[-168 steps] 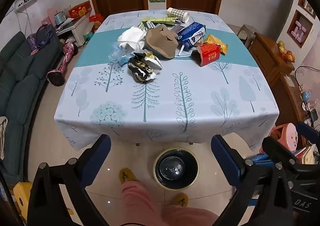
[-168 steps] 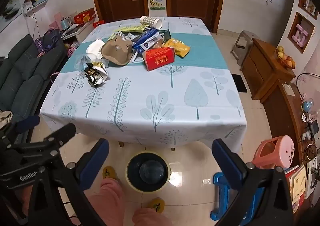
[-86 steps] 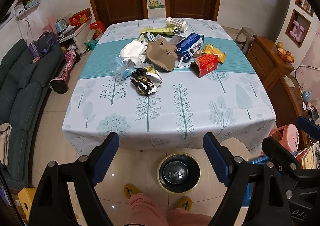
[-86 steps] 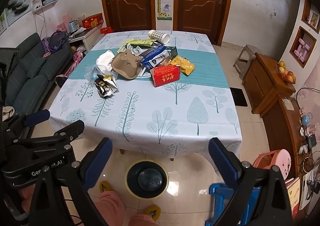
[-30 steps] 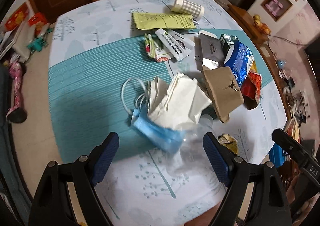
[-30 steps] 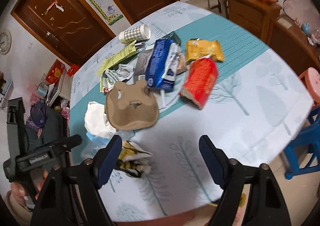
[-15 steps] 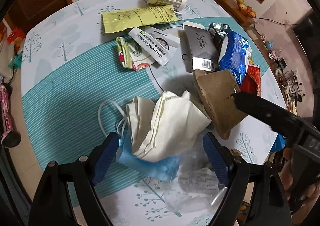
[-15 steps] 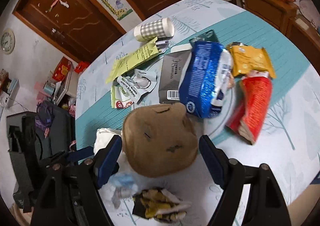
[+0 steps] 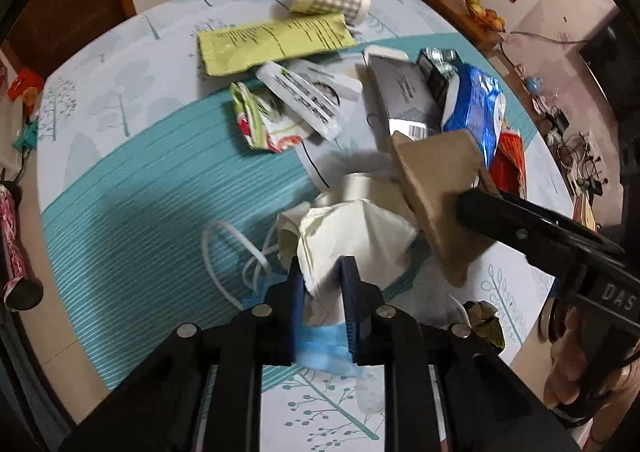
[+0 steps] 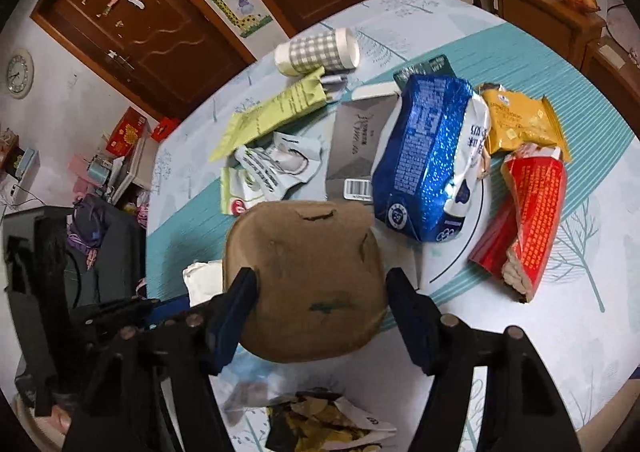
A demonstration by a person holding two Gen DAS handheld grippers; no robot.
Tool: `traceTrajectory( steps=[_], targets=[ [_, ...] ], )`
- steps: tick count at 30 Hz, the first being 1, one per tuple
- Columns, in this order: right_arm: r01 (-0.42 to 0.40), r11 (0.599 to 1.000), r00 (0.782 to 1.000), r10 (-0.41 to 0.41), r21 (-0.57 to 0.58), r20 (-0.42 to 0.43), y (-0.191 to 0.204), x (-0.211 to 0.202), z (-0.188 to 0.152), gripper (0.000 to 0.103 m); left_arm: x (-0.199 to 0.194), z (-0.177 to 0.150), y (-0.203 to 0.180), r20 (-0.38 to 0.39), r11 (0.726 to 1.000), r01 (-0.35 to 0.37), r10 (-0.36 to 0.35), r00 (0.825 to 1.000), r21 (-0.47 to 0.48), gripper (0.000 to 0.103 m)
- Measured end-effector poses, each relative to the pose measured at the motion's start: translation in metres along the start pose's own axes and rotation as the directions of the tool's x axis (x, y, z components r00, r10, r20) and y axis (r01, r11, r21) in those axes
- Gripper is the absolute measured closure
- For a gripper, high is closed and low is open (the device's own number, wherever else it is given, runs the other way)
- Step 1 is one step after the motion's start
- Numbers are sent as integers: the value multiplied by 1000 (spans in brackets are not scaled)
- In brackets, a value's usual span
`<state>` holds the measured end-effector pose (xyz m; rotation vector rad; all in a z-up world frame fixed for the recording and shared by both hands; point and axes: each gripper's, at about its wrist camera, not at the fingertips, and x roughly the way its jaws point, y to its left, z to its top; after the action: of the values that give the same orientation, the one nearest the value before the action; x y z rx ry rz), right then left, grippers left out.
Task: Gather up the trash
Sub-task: 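Carry the tissue and pulp tray in both tools over the black bin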
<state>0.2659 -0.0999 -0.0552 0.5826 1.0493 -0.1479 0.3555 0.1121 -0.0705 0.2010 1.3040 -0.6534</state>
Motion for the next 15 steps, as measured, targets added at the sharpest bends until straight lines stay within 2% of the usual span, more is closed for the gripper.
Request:
traceTrajectory(
  steps=[10, 15],
  targets=[
    [-93, 995, 988, 87, 43, 125, -1, -67, -6, 37, -65, 0, -4, 134, 999, -26, 29, 991, -23, 91],
    [-114, 992, 978, 102, 57, 182, -16, -117, -22, 37, -104, -12, -34, 202, 999, -24, 18, 979, 25, 91]
  ],
)
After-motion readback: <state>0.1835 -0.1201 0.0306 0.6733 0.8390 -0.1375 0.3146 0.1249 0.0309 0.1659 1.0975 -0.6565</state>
